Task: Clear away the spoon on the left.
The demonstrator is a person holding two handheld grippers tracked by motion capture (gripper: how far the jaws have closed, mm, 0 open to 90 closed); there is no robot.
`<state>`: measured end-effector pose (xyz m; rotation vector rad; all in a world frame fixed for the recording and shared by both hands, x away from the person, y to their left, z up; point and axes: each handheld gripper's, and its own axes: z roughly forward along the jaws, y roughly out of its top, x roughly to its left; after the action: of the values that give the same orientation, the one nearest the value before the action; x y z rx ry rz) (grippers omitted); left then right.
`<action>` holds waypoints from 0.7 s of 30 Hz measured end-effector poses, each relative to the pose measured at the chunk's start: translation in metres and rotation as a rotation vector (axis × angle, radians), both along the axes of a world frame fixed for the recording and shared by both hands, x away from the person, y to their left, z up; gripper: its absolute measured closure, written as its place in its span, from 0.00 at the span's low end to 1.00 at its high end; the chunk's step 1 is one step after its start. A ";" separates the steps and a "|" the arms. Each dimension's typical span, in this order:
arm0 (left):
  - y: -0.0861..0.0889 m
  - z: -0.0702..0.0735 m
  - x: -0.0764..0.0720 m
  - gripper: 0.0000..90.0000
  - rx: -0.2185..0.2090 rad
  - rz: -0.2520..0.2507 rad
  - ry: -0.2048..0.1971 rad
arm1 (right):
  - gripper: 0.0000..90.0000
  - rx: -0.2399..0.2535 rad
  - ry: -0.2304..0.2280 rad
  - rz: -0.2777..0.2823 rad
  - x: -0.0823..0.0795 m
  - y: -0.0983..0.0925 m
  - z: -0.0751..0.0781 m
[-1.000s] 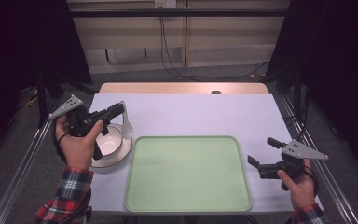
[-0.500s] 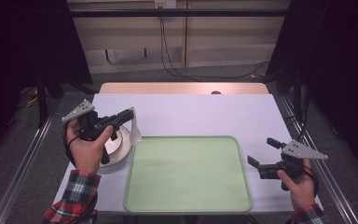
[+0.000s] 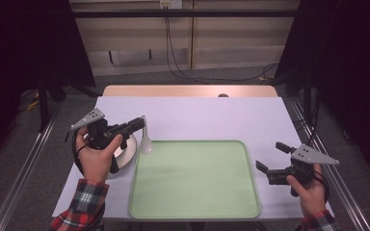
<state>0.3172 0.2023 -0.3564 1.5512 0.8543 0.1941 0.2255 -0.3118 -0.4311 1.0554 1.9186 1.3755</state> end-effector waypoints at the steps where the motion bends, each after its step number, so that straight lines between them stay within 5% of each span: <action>1: -0.001 -0.002 -0.001 0.95 -0.020 -0.011 0.004 | 0.00 0.001 0.001 0.001 0.000 0.000 0.000; 21: -0.009 -0.019 -0.008 0.95 -0.019 -0.055 0.024 | 0.00 -0.003 -0.005 0.015 0.000 0.001 0.000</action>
<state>0.3089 0.1934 -0.3755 1.5604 0.8294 0.1275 0.2254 -0.3108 -0.4314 1.0380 1.9281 1.3814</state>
